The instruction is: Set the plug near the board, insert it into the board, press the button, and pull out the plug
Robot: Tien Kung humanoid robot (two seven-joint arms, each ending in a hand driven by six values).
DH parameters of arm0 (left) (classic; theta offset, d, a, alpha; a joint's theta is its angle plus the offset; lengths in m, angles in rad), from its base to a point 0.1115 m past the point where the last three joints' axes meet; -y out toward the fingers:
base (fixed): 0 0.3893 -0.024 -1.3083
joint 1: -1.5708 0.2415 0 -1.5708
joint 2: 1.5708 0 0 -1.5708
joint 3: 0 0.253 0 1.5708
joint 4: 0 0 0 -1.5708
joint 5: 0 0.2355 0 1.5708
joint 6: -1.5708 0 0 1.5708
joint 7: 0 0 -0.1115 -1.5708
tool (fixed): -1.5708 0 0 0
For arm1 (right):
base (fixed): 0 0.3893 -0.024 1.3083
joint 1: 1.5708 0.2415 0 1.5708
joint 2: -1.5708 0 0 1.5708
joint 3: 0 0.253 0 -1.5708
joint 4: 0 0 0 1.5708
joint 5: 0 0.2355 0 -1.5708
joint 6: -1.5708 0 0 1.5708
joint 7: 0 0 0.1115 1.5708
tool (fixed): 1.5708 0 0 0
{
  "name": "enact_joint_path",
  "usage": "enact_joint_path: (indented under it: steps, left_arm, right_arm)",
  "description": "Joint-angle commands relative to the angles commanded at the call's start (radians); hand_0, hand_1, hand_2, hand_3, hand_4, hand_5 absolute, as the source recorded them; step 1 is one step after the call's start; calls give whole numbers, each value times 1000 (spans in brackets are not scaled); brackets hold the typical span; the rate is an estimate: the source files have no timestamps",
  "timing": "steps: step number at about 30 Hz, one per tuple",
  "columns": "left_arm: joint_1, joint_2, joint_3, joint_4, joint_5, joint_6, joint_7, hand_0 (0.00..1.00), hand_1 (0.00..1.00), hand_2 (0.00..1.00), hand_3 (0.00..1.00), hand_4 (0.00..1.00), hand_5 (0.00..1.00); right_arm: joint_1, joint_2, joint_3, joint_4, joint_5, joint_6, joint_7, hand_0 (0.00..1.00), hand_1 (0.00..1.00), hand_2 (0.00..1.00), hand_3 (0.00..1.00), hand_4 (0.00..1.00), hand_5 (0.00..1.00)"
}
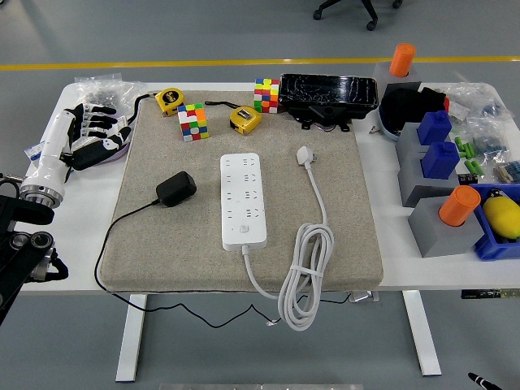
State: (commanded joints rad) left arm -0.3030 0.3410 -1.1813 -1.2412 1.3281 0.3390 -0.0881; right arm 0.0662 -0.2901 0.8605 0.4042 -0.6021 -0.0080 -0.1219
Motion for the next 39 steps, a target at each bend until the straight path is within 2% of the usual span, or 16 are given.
enact_joint_path:
  steps: [39]
  left_arm:
    - [6, 3, 8, -19, 20, -13, 21, 485, 603, 574, 593, 804, 231]
  right_arm:
    - [-6, -10, -7, 4, -2, 0, -1, 677, 686, 692, 595, 933, 528]
